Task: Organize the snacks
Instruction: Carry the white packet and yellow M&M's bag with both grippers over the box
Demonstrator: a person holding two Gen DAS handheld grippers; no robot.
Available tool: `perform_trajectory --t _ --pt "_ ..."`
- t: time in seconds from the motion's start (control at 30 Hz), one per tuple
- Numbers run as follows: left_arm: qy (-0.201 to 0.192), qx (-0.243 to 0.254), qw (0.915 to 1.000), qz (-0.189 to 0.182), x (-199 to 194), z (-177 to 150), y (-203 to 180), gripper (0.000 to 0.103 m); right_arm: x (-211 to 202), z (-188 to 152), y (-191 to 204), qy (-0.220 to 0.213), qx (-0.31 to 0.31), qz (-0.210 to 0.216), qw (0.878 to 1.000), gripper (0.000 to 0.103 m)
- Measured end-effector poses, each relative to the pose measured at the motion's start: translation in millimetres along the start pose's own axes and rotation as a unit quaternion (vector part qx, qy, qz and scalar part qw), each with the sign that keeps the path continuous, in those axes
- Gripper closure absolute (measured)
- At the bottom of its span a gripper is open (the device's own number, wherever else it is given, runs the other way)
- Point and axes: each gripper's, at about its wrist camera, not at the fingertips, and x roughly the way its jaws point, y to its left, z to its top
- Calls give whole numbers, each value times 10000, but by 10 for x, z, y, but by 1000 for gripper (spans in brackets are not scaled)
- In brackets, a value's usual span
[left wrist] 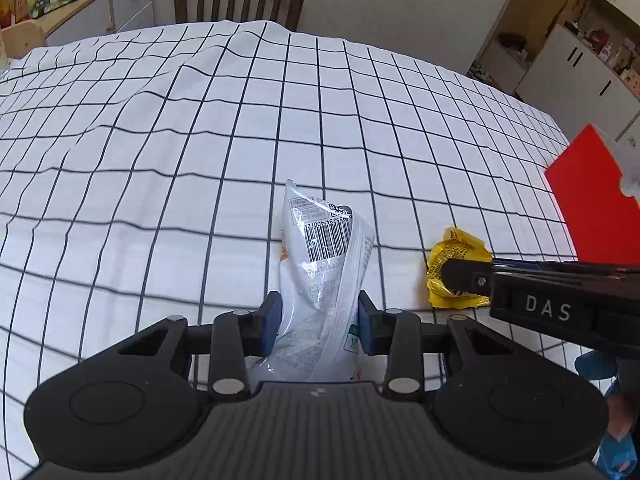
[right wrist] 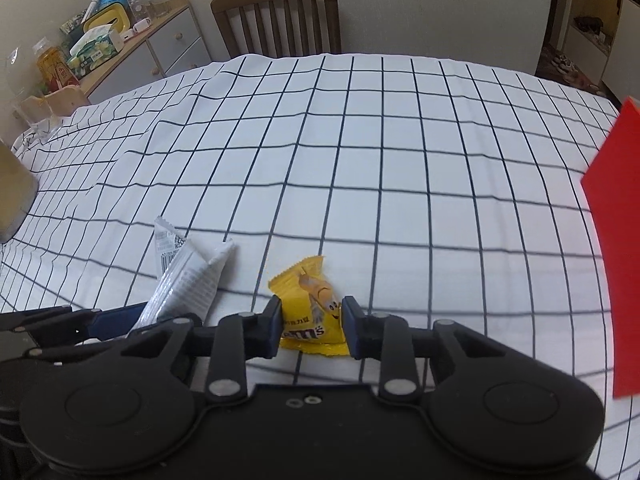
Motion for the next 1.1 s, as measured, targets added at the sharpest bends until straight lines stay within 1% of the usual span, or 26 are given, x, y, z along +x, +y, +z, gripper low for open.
perform_trajectory --t 0.23,0.37,0.43,0.7,0.8,1.1 --pt "12 49 10000 -32 -250 -204 -148 66 -323 -234 -108 -92 70 12 9999 76" --pt "-30 63 9999 -133 -421 -294 -241 66 -547 -350 -155 -196 122 108 9997 76" --pt "-40 80 9998 -172 -507 -339 -297 66 -665 -406 -174 -247 122 91 9996 76" --pt "-164 252 9991 -284 -845 -438 -614 66 -1115 -580 -322 -453 243 199 9985 76" --pt "-169 245 9989 -350 -962 -458 -747 65 -1271 -638 -399 -499 244 220 9982 76" --pt "-293 271 9984 -407 -1196 -480 -1256 65 -1711 -762 -872 -686 322 190 9969 76"
